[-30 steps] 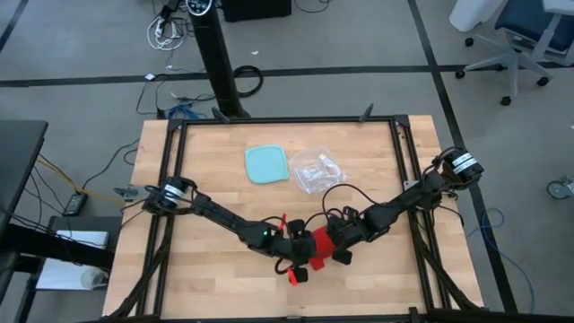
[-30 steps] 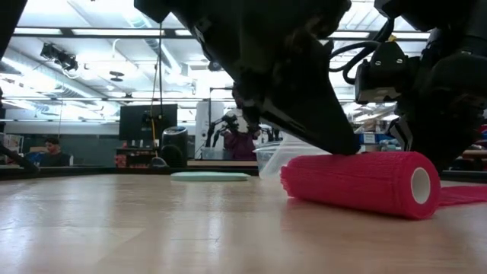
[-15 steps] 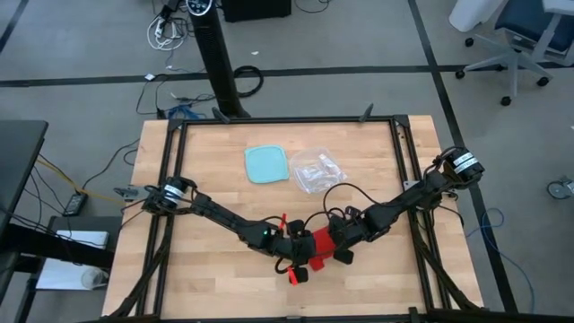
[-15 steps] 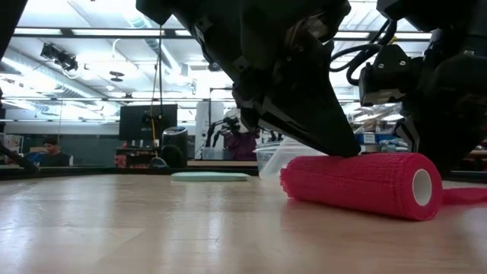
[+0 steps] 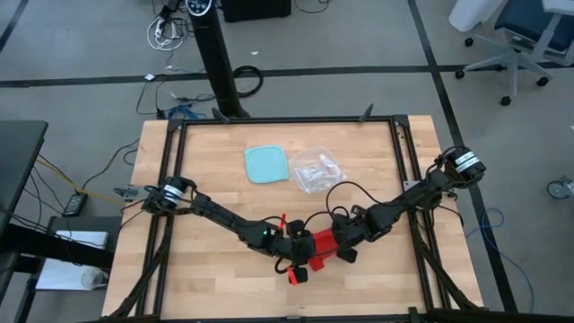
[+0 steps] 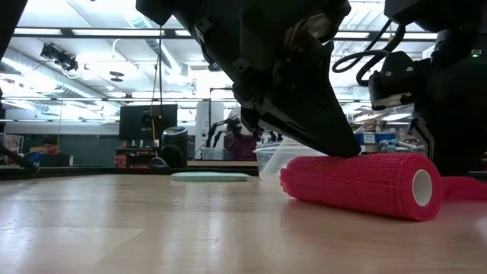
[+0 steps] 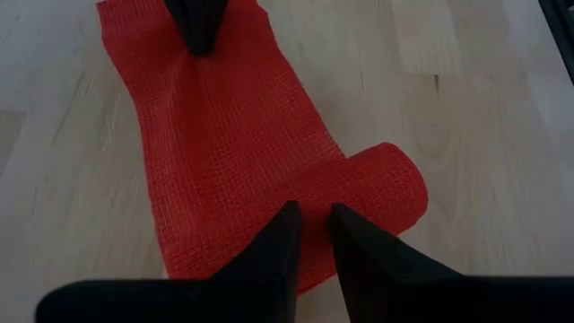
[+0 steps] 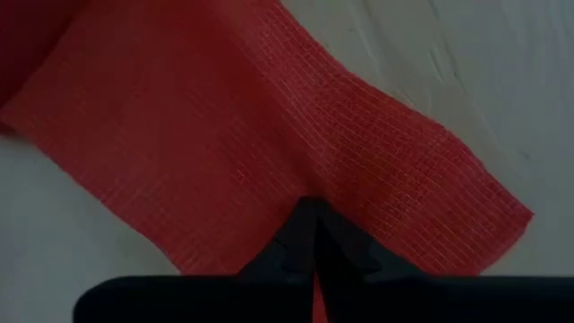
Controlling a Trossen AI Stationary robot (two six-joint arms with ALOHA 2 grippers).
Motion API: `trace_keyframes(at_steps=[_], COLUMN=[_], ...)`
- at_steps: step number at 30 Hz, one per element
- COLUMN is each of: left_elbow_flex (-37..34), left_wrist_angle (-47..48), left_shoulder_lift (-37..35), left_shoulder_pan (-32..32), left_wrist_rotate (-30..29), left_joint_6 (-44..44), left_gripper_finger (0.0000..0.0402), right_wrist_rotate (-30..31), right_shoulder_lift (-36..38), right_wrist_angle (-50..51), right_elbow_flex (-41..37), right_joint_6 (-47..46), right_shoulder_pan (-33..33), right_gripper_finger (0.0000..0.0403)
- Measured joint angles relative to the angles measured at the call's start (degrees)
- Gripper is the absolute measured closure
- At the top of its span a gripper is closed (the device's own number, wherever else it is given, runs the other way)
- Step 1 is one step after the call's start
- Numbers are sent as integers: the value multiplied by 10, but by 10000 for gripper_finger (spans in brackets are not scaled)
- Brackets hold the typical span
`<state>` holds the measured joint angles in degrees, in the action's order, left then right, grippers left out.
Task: Roll bandage
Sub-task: Roll the red bandage
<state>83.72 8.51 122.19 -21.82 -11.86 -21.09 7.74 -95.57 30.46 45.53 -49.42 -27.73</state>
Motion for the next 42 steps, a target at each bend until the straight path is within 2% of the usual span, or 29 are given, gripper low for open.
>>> trace_keyframes(at_steps=[7, 20, 29, 38, 42], left_elbow_flex=[0, 0, -1, -4, -3], left_wrist_angle=[0, 0, -1, 16, 7], left_shoulder_lift=[0, 1, 1, 7, 4], left_shoulder_pan=[0, -4, -4, -6, -5], left_wrist_rotate=[10, 15, 16, 29, 25], left_joint_6=[-1, 3, 4, 2, 2], left_gripper_finger=[330, 330, 330, 330, 330], right_wrist_rotate=[26, 20, 19, 20, 15], right_shoulder_lift=[0, 1, 22, 18, 18], right_wrist_angle=[18, 140, 173, 296, 297], right_elbow_flex=[0, 4, 8, 0, 2], right_joint_6=[92, 86, 101, 81, 74], right_shoulder_pan=[6, 31, 42, 60, 61], right_gripper_finger=[394, 396, 398, 399, 400])
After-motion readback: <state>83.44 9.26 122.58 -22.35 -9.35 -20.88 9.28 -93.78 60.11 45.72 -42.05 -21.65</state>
